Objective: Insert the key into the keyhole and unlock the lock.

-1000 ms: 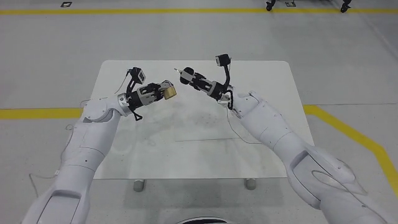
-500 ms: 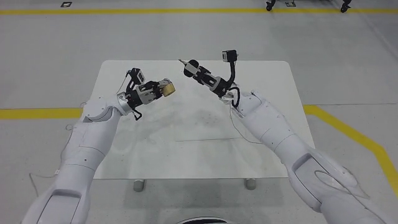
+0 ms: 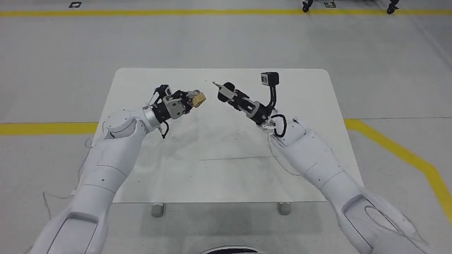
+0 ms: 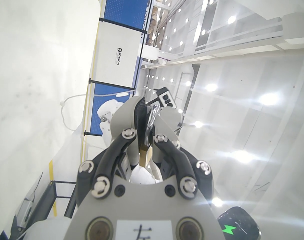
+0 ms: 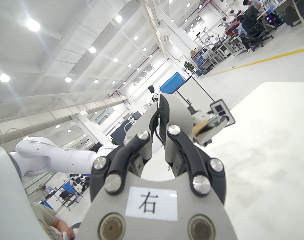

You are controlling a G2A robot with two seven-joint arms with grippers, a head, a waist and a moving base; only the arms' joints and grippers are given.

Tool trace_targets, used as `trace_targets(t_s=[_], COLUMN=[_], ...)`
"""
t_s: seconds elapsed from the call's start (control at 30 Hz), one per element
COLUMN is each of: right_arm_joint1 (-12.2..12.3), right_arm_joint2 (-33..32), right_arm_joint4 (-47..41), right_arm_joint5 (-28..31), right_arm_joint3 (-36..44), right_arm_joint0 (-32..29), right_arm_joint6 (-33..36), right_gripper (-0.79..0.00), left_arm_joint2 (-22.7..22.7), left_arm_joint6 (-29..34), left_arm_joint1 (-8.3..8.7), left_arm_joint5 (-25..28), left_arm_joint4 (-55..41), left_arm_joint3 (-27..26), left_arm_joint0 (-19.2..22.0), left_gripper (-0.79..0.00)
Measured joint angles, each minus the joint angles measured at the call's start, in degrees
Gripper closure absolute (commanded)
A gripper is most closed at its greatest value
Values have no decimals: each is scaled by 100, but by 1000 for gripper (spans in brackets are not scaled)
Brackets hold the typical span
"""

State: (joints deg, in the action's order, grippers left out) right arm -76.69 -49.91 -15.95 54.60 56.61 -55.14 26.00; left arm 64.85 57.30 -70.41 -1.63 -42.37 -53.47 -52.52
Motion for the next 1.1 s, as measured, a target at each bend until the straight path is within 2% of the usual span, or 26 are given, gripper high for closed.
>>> trace_targets(t_s=[0.2,0.43,0.53,0.83,0.97,1.1], right_arm_joint1=[322,531,579,576,576,559], right_arm_joint2=[-532,-1107,-1296,-1285,-1284,-1230], right_arm_joint4=[-915,-875,-495,-564,-564,-1227], right_arm_joint5=[-1208,-2170,-2314,-2305,-2306,-2647], right_arm_joint3=[1066,1945,2149,2130,2131,2260], right_arm_joint0=[-857,-1504,-1626,-1618,-1620,-1836], right_arm_joint6=[1027,1101,840,870,869,1081], right_gripper=[0,0,0,0,0,0], left_arm_joint2=[-263,-631,-688,-689,-835,-972], left_arm_joint6=[-473,-1187,-1286,-1282,-1683,-1972], left_arm_joint1=[-164,-319,-348,-347,-377,-490], left_arm_joint5=[424,1014,1116,1107,1069,864], left_arm_joint4=[-69,519,602,596,986,802], left_arm_joint3=[162,249,236,229,-89,-120], left_arm_joint0=[158,346,358,352,232,281], left_gripper=[0,0,0,0,0,0])
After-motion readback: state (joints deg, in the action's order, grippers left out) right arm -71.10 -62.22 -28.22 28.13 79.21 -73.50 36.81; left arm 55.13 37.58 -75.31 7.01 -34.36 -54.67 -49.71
